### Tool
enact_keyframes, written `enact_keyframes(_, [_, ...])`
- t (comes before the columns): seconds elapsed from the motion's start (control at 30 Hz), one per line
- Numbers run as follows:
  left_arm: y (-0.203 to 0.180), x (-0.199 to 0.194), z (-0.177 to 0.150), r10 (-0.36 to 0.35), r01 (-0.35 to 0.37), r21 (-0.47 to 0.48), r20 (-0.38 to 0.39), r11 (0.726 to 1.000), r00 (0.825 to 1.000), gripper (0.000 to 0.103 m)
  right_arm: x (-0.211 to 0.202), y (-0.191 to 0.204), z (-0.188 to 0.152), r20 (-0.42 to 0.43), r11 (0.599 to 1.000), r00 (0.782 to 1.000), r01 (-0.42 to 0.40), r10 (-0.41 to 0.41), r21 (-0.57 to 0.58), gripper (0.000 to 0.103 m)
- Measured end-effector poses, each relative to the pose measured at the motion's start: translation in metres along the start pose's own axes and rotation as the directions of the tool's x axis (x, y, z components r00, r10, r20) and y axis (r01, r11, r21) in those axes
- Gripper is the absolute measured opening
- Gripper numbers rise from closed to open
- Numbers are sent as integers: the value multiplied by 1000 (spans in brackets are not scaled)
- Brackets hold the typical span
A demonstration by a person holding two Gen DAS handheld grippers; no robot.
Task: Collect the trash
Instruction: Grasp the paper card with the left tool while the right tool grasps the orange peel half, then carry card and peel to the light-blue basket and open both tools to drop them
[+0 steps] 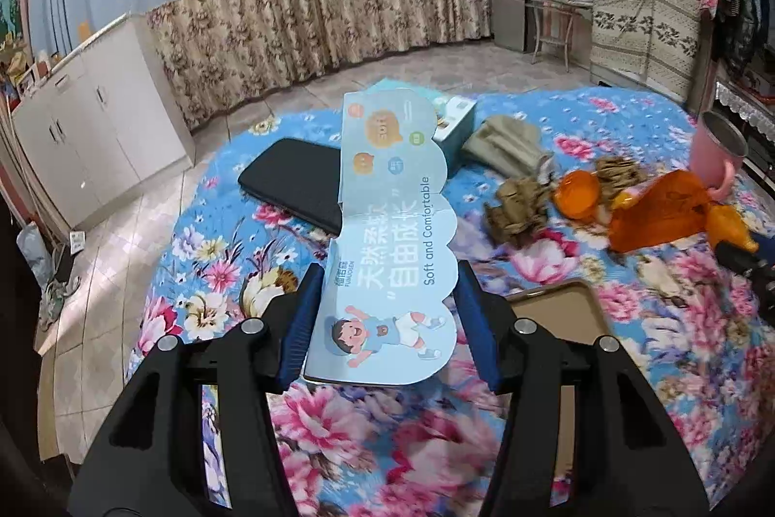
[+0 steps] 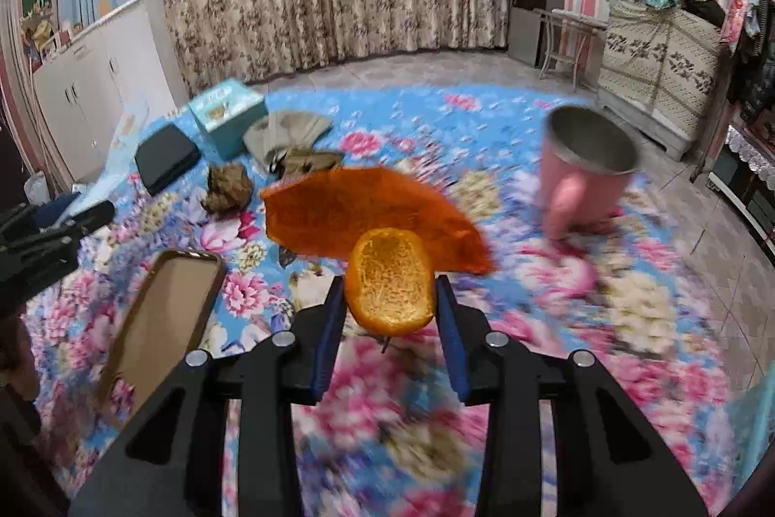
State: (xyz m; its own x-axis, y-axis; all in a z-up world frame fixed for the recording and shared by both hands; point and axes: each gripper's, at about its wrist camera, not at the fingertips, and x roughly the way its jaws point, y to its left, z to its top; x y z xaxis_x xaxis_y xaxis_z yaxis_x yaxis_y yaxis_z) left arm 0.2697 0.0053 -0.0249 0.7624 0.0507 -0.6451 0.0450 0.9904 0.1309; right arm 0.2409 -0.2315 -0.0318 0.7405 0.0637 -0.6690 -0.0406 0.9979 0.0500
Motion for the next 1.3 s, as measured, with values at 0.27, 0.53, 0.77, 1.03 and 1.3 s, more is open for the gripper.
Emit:
enact_keyframes(0.27, [-66,-51,14,-78,73,88,64,993,995,53,-89,-76,-12,71,987,985,156,-157,26,37])
enact_keyframes(0.53, [-187,-100,24,-301,285,171,80,943,950,53,-178,-198,-68,69,925,938,319,-339,205,37])
enact_keyframes(0.77, [-317,-136,-7,-486,456,309,24,835,874,53,-227,-293,-126,14,818,875,446,-484,364,37])
enact_keyframes(1.03, [-430,-161,-58,-594,566,421,-78,708,801,53,-251,-344,-167,-21,762,847,488,-531,425,37])
enact_keyframes(1.3, [-491,-165,-71,-621,607,451,-136,655,772,53,-257,-375,-186,-28,739,848,478,-530,475,37])
